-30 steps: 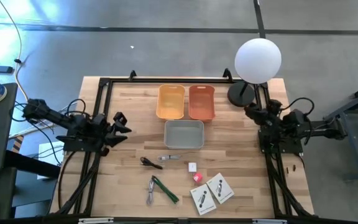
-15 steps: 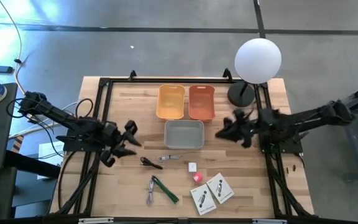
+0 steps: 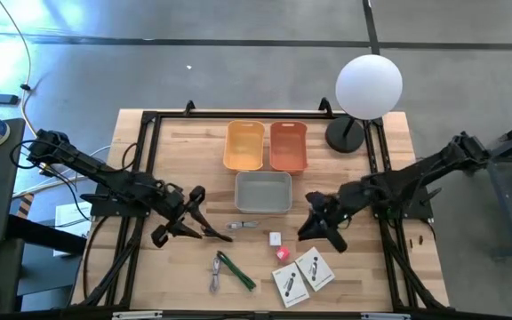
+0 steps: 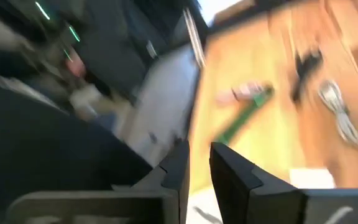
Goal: Pick and place items into bin
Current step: Put the pink charger adapter into the orange bin
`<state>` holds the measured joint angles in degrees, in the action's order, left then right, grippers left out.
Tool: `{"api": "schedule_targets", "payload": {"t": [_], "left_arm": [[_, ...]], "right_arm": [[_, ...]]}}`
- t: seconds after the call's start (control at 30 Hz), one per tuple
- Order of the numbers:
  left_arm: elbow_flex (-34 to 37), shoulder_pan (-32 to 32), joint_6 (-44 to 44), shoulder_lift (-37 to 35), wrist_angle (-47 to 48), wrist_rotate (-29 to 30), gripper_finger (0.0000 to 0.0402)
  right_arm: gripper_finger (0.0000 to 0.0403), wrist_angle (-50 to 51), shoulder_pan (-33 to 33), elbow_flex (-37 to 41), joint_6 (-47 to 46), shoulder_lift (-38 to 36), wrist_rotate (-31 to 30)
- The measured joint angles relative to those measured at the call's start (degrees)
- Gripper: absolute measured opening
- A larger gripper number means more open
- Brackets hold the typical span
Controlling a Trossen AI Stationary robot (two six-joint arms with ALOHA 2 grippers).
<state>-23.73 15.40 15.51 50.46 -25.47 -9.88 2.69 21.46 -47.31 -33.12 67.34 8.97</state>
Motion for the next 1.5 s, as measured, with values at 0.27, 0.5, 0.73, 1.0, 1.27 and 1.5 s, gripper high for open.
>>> {"api": "schedule_targets", "payload": {"t": [0.27, 0.5, 0.73, 1.0, 1.27, 1.5], "left_arm": [[0.0, 0.0, -0.11, 0.0, 8.89, 3.94, 0.015], [0.0, 0.0, -0.04, 0.0, 16.4, 4.36, 0.015], [0.0, 0.0, -0.85, -0.02, 18.65, 5.5, 0.015], [0.0, 0.0, -2.21, -0.04, 22.6, 6.57, 0.015], [0.0, 0.0, -2.19, -0.02, 24.85, 6.64, 0.015], [0.0, 0.0, -2.19, -0.02, 25.53, 6.62, 0.015]], "right_arm": [[0.0122, 7.36, 3.12, -0.26, 9.34, 8.99, 1.18], [0.0165, 0.52, 4.65, -0.26, 14.0, 17.28, -3.47], [0.0188, -4.33, 4.58, -0.33, 17.65, 20.83, -10.25], [0.0201, -4.84, 5.57, -3.73, 20.13, 27.07, -9.73], [0.0202, 3.33, 5.24, -11.48, 24.19, 34.25, -10.54], [0.0202, 7.01, 5.2, -12.06, 22.24, 36.28, -10.78]]}}
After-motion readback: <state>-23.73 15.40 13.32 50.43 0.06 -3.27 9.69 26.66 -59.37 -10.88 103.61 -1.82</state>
